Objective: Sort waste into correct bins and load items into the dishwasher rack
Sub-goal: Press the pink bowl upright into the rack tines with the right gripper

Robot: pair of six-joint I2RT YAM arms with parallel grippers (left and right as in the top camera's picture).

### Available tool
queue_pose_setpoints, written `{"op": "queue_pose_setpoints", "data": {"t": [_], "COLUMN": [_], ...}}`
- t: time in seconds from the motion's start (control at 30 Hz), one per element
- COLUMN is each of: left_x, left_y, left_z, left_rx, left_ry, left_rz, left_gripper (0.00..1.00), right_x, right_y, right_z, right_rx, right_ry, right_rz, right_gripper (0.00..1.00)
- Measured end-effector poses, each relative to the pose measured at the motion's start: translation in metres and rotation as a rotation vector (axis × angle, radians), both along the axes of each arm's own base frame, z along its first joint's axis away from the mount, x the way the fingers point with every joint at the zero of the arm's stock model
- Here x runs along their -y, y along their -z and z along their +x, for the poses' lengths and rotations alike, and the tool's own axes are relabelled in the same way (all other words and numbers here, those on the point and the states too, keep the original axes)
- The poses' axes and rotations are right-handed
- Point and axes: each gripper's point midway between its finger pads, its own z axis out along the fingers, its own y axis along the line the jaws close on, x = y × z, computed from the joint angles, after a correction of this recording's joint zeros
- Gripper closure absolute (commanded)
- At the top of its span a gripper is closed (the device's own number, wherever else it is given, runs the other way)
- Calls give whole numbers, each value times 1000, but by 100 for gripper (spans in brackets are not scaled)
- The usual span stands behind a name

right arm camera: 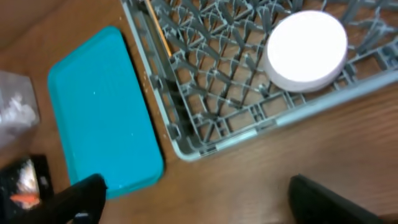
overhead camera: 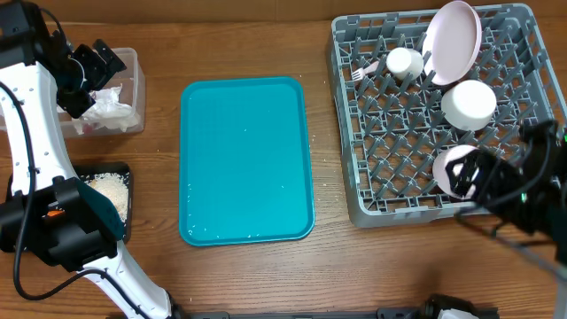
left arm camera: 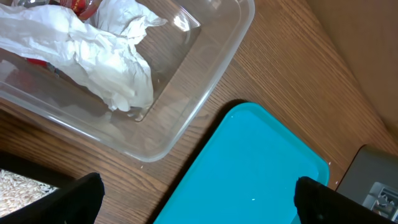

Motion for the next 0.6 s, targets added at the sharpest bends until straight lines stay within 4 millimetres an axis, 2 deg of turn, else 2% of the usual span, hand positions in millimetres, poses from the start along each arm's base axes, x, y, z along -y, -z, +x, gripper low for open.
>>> {"op": "queue_pose_setpoints", "data": {"t": [0.13,0.23,0.5,0.6], "left_x": [0,0,0,0], "left_y": [0,0,0,0], "left_z": [0,0,0,0], "left_rx": [0,0,0,0], "left_ry": [0,0,0,0], "left_rz": [0,0,0,0], "left_gripper": [0,0,0,0], "right_x": [-6,-9,-8,-7], "right_y": [-6,-11,-9,-13], "right_z": [-25,-34,-34,-28], "right_rx": [17,47,32,62], "right_ry": [14,29,41,32], "right_rz": [7,13,15,5], "right_gripper": [0,0,0,0]}}
